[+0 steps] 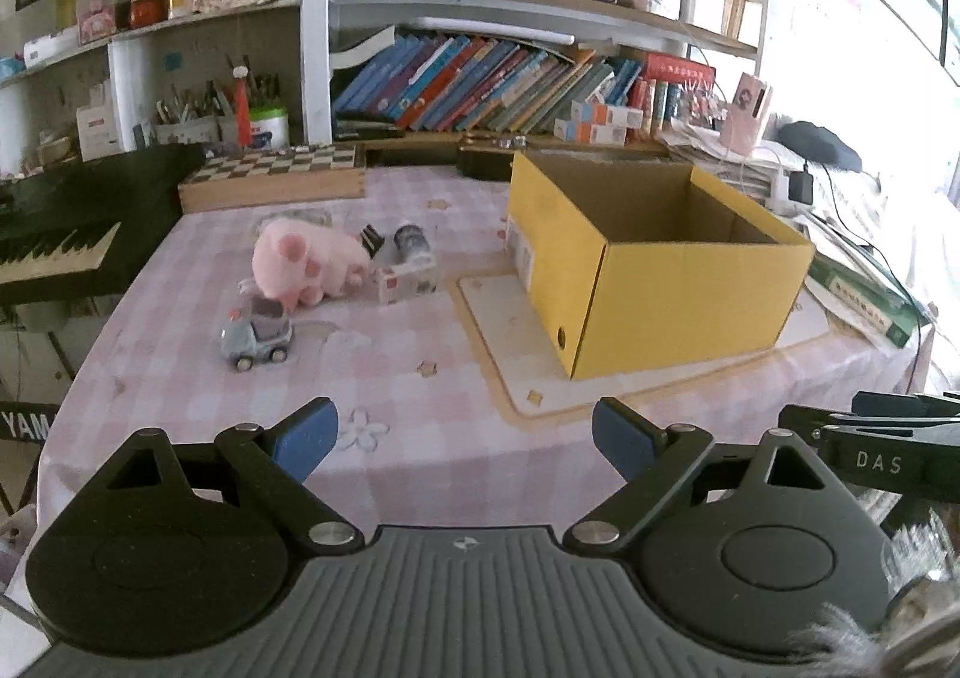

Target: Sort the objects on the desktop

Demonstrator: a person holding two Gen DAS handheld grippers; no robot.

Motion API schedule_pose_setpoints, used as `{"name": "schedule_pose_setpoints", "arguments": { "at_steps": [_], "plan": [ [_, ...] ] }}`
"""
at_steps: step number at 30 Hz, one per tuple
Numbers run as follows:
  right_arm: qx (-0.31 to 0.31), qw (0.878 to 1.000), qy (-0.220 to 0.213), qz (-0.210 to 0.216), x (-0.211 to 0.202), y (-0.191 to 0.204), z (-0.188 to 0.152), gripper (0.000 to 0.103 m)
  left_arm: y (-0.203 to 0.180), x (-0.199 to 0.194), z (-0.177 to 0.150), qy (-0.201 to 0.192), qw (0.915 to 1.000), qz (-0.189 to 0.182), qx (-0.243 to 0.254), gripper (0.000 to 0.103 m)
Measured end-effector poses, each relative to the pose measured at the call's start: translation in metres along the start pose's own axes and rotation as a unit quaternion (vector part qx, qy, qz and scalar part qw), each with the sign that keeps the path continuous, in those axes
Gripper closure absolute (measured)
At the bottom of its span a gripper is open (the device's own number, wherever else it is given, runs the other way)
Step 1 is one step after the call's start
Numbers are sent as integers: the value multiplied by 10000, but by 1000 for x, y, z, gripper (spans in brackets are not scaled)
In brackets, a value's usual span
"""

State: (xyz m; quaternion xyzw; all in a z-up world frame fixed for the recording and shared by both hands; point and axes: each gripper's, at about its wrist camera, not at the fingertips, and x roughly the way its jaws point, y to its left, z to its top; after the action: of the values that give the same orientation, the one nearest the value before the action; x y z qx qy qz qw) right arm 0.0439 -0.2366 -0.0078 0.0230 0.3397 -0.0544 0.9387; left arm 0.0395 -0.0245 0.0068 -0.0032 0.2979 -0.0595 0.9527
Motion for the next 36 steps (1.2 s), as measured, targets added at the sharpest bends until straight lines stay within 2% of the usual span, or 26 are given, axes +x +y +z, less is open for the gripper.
{"name": "schedule_pose_setpoints", "arguments": {
  "at_steps": [20, 36],
  "plan": [
    [-50, 9992, 322, 235, -14, 57, -31, 34, 48, -21, -36, 421, 9991, -11, 1, 11],
    [-372, 9970, 366, 580, -13, 100, -33, 28, 83, -31, -40, 348, 9989, 273, -139, 10]
  ]
}}
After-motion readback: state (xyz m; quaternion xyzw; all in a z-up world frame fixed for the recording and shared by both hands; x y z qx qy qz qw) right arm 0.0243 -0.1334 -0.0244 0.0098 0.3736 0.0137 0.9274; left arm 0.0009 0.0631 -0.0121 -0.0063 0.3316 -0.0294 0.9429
